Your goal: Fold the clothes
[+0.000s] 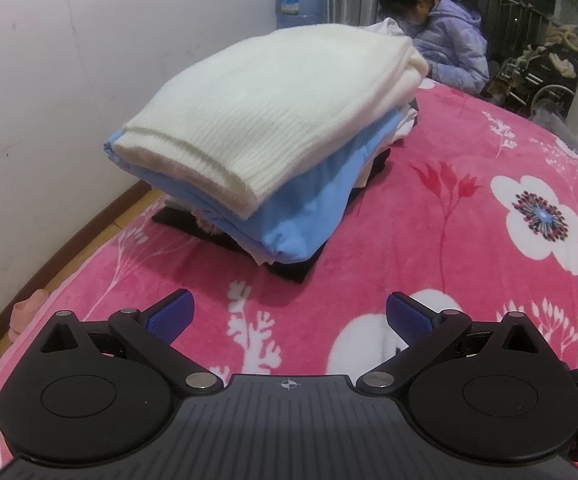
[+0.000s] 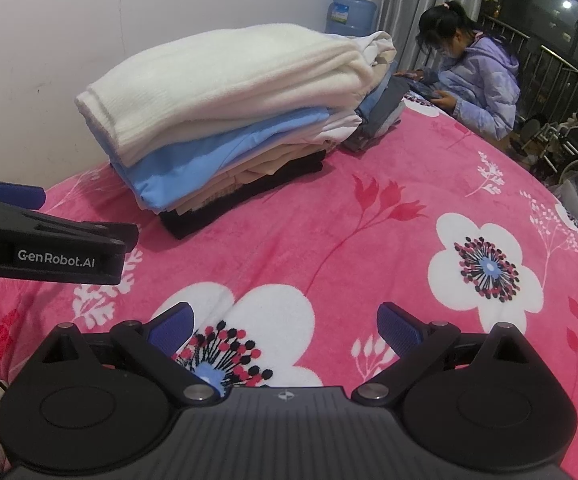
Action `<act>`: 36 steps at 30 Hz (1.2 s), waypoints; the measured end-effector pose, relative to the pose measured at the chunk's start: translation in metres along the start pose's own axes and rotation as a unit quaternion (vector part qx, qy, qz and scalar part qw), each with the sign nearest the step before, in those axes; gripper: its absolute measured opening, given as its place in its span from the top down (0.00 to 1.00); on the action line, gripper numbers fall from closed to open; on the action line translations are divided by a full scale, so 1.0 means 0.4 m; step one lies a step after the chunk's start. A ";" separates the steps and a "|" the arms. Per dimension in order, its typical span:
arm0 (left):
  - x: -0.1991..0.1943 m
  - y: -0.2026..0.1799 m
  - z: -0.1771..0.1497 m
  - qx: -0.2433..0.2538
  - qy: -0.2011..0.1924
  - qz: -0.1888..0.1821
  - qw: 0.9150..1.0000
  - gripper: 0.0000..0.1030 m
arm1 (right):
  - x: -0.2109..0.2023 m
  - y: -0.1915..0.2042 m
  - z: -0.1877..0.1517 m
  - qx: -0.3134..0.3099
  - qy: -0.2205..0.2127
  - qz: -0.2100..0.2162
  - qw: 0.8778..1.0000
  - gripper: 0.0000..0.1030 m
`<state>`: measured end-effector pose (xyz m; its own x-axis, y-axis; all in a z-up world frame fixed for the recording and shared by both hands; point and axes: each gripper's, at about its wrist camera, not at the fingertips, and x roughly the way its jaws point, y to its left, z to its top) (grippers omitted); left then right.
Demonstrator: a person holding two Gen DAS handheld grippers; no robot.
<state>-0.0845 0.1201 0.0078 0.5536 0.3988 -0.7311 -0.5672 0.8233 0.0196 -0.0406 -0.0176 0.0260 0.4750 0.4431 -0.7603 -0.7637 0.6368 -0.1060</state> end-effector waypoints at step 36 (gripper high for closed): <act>0.001 0.025 0.011 -0.016 -0.001 0.006 1.000 0.00 | 0.005 0.018 0.005 -0.010 -0.001 -0.010 1.000 0.02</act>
<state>-0.0872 0.1301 0.0107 0.5480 0.4093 -0.7295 -0.5928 0.8054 0.0066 -0.0442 -0.0110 0.0249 0.4910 0.4319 -0.7565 -0.7629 0.6325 -0.1340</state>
